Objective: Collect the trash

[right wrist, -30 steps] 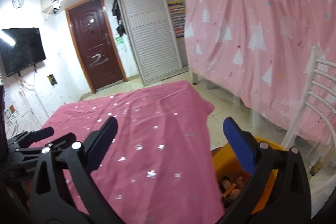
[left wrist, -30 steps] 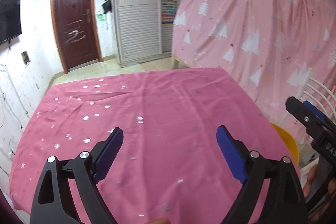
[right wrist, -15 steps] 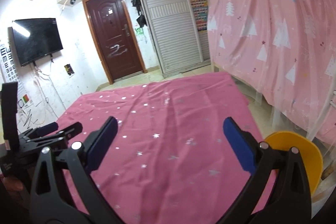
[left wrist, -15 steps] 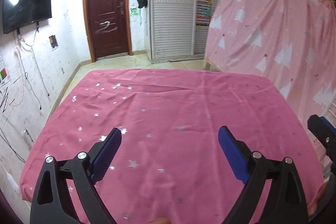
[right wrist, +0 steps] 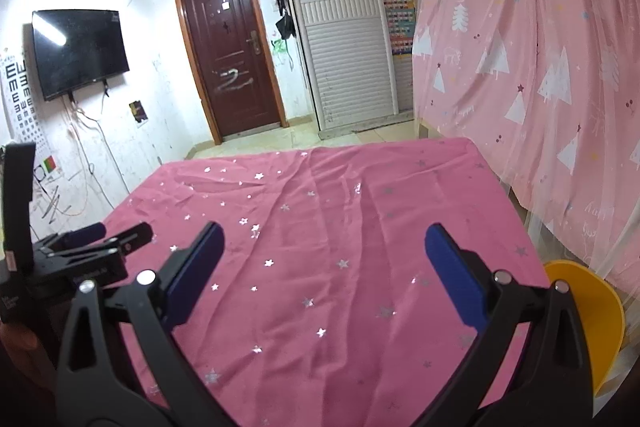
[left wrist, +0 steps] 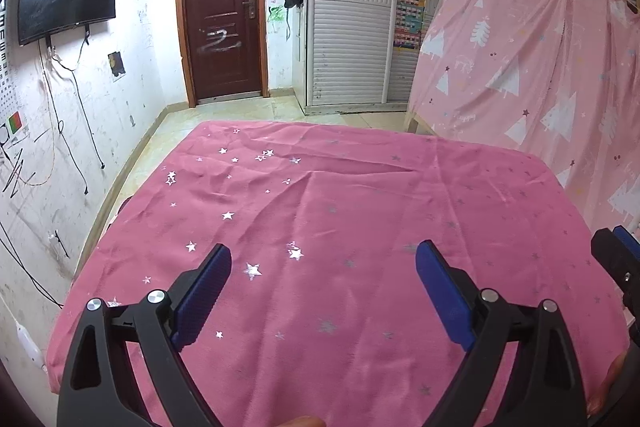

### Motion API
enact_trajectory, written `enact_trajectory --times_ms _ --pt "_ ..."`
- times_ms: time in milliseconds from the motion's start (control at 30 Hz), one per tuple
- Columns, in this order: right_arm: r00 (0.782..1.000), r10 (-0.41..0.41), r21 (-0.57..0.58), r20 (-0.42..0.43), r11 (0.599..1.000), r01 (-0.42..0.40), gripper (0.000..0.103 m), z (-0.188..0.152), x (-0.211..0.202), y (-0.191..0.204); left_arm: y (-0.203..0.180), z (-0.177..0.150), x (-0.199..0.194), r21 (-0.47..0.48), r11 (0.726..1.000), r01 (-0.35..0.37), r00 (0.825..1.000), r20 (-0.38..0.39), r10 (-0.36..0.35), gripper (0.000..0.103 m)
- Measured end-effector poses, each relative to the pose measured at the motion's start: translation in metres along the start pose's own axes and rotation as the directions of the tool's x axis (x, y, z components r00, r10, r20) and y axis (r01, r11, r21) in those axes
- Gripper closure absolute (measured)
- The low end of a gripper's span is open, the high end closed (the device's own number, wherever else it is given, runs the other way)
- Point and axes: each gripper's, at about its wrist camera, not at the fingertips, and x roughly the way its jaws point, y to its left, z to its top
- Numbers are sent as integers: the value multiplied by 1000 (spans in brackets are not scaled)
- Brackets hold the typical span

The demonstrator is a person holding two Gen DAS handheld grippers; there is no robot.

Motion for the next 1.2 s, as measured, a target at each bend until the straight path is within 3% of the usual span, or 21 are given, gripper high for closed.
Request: enact_trajectory --times_ms 1200 --pt "986 -104 -4 -132 995 105 6 -3 32 2 -7 -2 27 60 995 75 993 -100 -69 16"
